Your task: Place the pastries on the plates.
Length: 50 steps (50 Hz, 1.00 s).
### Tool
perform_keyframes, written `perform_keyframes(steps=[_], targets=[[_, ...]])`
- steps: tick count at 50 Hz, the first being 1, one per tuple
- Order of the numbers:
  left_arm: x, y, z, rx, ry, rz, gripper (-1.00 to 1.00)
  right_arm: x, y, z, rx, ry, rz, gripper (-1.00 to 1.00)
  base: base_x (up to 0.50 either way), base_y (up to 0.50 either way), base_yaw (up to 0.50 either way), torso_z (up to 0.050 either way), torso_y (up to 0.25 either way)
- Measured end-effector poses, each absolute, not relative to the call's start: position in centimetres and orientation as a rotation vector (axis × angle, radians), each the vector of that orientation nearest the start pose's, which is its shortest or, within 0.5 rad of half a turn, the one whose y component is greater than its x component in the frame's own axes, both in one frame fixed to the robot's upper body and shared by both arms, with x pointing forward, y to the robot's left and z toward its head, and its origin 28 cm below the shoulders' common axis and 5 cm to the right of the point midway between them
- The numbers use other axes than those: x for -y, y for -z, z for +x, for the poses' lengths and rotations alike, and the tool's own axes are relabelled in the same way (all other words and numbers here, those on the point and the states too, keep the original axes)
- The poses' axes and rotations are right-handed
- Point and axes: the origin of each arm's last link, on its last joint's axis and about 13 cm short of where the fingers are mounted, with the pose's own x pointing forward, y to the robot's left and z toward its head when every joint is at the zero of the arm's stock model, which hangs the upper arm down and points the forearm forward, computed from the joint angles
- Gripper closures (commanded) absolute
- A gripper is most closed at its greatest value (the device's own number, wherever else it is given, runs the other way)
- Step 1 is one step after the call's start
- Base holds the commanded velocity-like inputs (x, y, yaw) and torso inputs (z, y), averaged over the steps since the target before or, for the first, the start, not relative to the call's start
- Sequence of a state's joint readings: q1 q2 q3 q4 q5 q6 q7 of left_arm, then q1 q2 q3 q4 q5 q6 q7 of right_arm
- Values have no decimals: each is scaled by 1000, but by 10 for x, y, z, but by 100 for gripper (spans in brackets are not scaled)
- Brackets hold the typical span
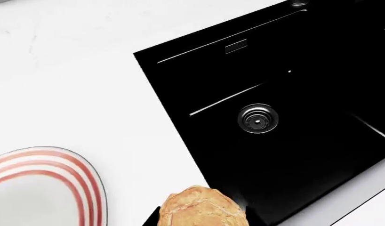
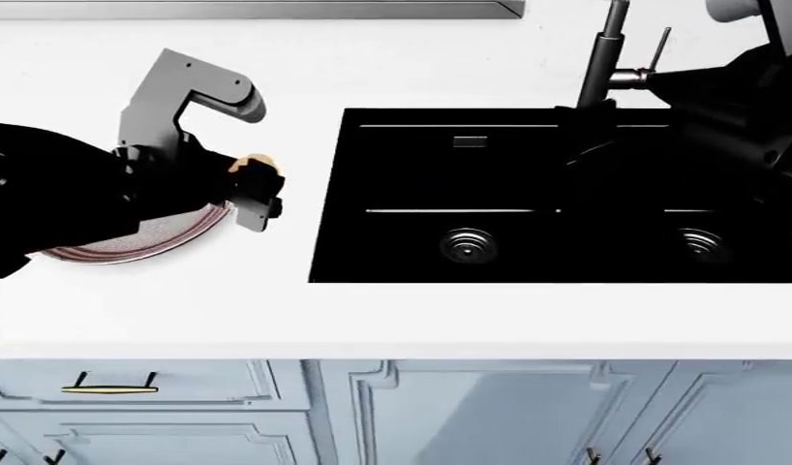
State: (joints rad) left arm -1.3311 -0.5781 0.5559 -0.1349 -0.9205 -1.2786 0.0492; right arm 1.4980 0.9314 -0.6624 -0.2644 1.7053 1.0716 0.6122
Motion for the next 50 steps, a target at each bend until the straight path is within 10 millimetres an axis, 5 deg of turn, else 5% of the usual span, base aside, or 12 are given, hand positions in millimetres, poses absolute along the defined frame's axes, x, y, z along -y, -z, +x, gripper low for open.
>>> perform_keyframes(steps=[50], targets=[[-277,-292,328,-410,404,220,100,164,-341,240,-107,-309,-171,-100,39,488,0,0,0]])
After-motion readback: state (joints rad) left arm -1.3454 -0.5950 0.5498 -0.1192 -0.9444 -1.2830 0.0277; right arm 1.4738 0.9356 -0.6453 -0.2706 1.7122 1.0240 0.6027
